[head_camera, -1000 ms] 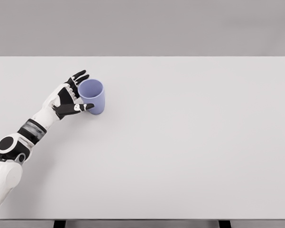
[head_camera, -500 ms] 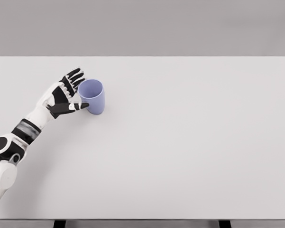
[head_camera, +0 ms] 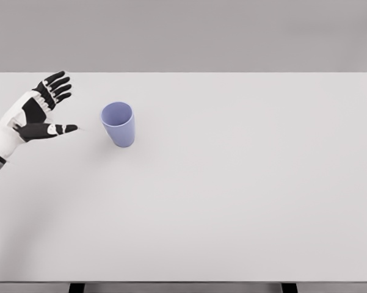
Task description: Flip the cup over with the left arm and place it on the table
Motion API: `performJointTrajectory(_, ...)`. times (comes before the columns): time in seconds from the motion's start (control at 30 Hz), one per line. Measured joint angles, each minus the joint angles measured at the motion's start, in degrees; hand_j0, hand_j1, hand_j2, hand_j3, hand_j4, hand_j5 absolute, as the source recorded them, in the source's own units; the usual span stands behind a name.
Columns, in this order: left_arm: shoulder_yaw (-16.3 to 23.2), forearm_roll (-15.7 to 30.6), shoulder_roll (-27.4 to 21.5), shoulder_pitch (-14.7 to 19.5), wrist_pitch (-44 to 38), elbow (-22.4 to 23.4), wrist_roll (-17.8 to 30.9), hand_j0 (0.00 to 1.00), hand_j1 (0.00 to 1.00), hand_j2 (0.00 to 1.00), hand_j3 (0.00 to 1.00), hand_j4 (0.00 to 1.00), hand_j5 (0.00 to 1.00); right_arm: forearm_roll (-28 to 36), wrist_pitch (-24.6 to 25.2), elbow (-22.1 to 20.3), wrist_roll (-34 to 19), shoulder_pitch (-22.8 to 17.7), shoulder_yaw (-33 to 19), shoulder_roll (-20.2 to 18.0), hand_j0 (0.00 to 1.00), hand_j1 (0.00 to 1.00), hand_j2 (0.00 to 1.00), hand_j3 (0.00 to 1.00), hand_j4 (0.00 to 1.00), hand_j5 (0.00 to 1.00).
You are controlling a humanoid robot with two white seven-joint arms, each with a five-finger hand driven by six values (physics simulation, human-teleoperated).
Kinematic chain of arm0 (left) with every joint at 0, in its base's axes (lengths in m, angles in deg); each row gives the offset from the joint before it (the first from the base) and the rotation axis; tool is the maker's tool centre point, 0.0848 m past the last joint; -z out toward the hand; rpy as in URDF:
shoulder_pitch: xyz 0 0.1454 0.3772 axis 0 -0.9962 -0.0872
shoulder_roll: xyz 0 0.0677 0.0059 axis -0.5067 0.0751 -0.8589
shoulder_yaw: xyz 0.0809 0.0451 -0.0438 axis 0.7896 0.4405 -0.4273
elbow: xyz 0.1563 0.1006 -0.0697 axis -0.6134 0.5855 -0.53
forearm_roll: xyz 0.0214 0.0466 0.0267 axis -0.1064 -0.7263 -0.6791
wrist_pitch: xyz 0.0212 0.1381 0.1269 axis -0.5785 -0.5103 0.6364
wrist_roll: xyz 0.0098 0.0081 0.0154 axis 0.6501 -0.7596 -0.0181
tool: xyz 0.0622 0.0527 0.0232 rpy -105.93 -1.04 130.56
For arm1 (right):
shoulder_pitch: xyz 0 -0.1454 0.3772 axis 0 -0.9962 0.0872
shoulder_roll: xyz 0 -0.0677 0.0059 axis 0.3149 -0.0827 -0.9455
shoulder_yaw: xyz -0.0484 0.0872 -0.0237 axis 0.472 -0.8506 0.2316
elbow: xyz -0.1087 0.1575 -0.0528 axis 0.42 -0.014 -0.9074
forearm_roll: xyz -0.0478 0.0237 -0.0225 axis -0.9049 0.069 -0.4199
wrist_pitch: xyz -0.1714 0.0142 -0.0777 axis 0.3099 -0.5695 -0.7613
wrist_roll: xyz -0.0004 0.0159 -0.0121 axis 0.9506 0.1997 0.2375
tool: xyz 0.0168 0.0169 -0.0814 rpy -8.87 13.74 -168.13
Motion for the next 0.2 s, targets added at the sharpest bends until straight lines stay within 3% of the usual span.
performJointTrajectory(0.2, 0.35, -0.11, -5.97, -0.09, 0.5, -2.06, -0.09, 1.0, 1.0, 1.0, 1.0, 1.0, 1.0, 0.0, 0.0, 0.0, 0.0, 0.0, 0.0, 0.0, 1.0, 1.0, 1.0, 1.0, 1.0, 1.0)
